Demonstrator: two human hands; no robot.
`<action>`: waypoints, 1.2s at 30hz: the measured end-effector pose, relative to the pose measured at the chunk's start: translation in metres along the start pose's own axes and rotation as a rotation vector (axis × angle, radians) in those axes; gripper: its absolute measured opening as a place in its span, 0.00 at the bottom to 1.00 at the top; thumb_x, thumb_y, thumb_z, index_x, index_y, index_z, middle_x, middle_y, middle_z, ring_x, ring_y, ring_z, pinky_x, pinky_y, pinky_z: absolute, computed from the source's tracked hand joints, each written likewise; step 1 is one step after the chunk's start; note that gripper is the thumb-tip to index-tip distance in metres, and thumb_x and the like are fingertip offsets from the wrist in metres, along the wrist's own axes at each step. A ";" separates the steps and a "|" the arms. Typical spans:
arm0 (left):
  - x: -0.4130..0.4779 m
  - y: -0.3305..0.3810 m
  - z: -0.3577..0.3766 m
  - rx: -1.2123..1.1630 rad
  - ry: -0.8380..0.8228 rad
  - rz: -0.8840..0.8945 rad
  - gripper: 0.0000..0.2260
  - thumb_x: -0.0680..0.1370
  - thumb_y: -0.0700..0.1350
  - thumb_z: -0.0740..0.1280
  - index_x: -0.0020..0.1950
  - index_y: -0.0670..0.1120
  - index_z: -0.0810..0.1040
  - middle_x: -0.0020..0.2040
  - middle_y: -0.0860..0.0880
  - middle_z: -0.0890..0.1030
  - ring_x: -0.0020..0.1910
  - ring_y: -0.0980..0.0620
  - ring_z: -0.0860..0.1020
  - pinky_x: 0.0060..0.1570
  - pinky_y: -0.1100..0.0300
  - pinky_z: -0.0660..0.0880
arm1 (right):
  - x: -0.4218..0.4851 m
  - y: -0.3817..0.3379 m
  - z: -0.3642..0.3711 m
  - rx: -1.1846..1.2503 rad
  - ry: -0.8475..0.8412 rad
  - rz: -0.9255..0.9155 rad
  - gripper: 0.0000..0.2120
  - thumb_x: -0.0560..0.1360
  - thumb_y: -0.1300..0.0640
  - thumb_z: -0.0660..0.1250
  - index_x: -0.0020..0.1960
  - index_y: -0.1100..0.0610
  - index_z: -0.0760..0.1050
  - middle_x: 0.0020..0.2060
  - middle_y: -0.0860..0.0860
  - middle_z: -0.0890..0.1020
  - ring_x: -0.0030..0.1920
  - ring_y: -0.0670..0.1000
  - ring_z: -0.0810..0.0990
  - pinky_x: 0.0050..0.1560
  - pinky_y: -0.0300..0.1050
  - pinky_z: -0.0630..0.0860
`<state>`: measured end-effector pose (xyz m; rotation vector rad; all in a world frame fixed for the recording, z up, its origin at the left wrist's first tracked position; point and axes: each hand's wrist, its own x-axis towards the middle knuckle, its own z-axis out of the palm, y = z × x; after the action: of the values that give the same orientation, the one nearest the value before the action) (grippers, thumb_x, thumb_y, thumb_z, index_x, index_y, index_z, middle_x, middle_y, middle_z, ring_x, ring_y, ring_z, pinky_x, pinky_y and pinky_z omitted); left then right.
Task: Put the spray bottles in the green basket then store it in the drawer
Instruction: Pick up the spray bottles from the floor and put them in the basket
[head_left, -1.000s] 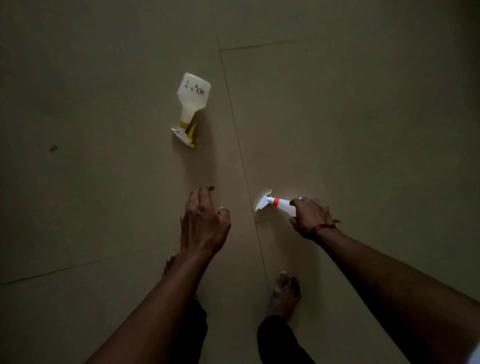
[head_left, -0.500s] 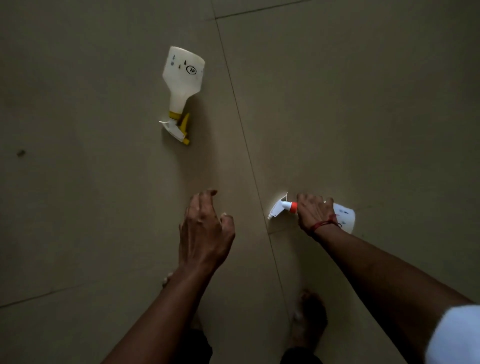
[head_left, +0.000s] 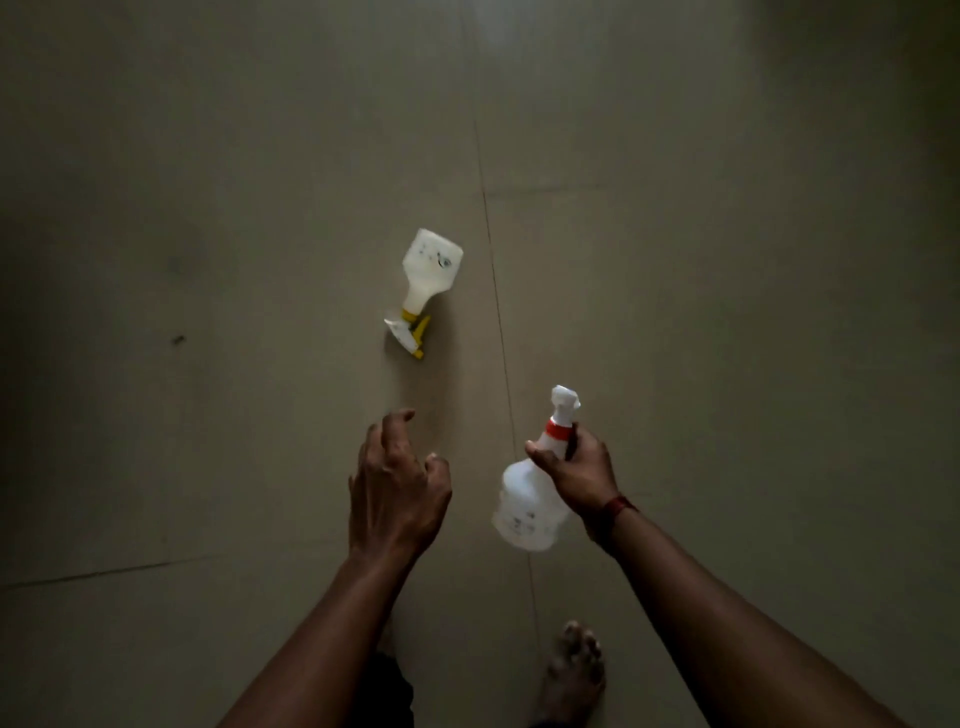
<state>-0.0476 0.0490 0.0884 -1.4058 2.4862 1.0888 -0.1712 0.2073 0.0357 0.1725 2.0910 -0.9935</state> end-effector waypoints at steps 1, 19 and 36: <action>-0.006 0.007 -0.019 -0.014 0.024 -0.010 0.23 0.73 0.42 0.68 0.67 0.46 0.69 0.61 0.42 0.76 0.57 0.42 0.76 0.53 0.47 0.75 | -0.020 -0.022 -0.003 0.087 -0.038 0.005 0.12 0.69 0.52 0.75 0.50 0.54 0.77 0.47 0.52 0.84 0.49 0.54 0.83 0.52 0.55 0.80; -0.244 -0.018 -0.418 -0.222 0.660 -0.344 0.23 0.75 0.44 0.68 0.69 0.46 0.69 0.64 0.44 0.75 0.64 0.43 0.74 0.61 0.44 0.72 | -0.421 -0.312 0.088 0.032 -0.536 -0.363 0.15 0.69 0.63 0.75 0.53 0.52 0.78 0.45 0.46 0.83 0.46 0.44 0.80 0.47 0.40 0.75; -0.462 -0.232 -0.564 -0.407 0.974 -0.858 0.22 0.75 0.43 0.66 0.69 0.45 0.68 0.66 0.45 0.74 0.65 0.44 0.72 0.60 0.48 0.71 | -0.685 -0.324 0.354 -0.492 -0.966 -0.662 0.14 0.63 0.62 0.78 0.46 0.50 0.82 0.44 0.52 0.85 0.49 0.55 0.83 0.51 0.63 0.81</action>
<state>0.5430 -0.0432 0.5653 -3.2708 1.5495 0.7944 0.3655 -0.1255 0.5835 -1.0932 1.3899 -0.6524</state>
